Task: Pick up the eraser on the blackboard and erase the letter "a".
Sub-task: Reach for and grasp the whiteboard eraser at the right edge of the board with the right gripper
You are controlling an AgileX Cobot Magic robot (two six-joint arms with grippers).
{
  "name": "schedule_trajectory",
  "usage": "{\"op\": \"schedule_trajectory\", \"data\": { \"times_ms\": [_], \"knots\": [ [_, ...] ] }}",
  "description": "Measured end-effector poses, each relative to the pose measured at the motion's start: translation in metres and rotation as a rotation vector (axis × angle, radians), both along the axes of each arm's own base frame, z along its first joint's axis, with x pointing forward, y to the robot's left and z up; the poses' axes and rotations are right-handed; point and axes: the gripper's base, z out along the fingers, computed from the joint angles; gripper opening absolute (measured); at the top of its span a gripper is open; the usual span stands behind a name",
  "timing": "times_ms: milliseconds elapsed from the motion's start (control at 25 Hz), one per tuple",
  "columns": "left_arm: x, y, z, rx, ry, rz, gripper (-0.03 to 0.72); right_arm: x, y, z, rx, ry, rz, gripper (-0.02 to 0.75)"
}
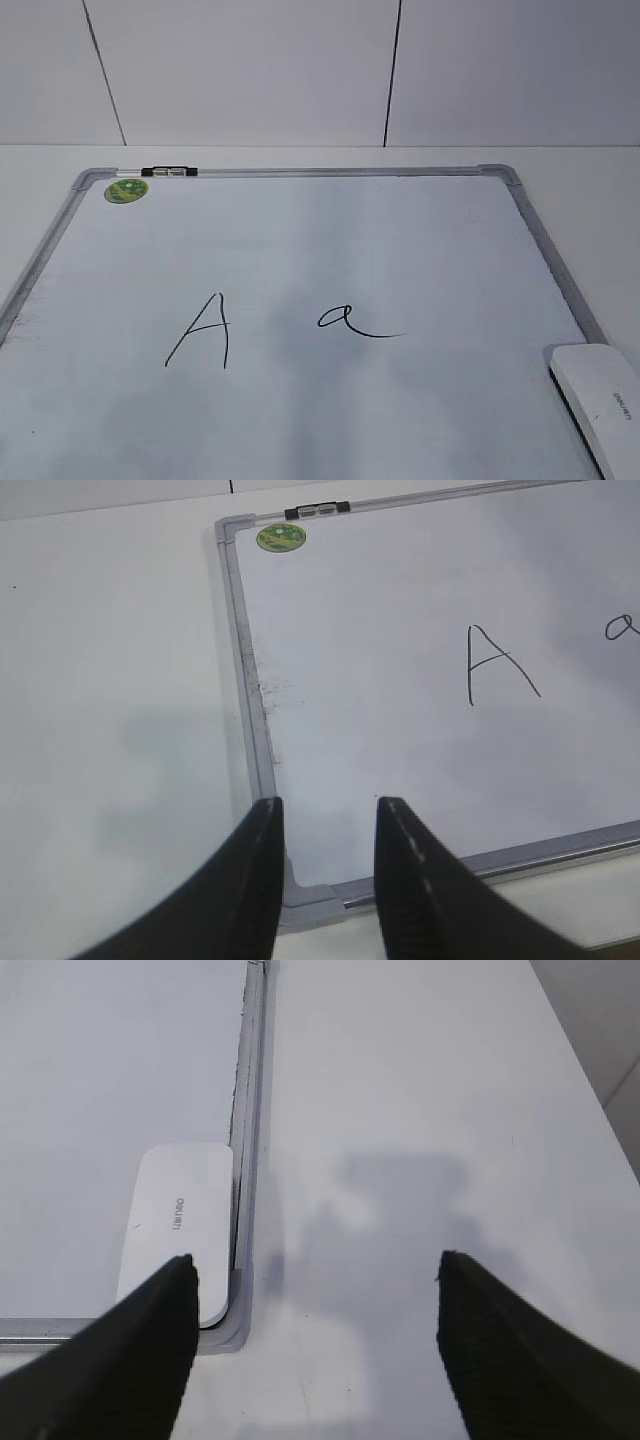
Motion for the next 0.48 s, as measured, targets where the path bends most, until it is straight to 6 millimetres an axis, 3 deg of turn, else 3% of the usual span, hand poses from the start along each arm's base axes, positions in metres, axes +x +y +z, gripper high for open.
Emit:
{"op": "schedule_trajectory", "data": {
  "times_ms": [480],
  "knots": [
    [0.0000,0.0000,0.0000,0.000,0.000,0.000,0.235,0.0000,0.0000,0.0000,0.000,0.000,0.000,0.592]
  ]
}}
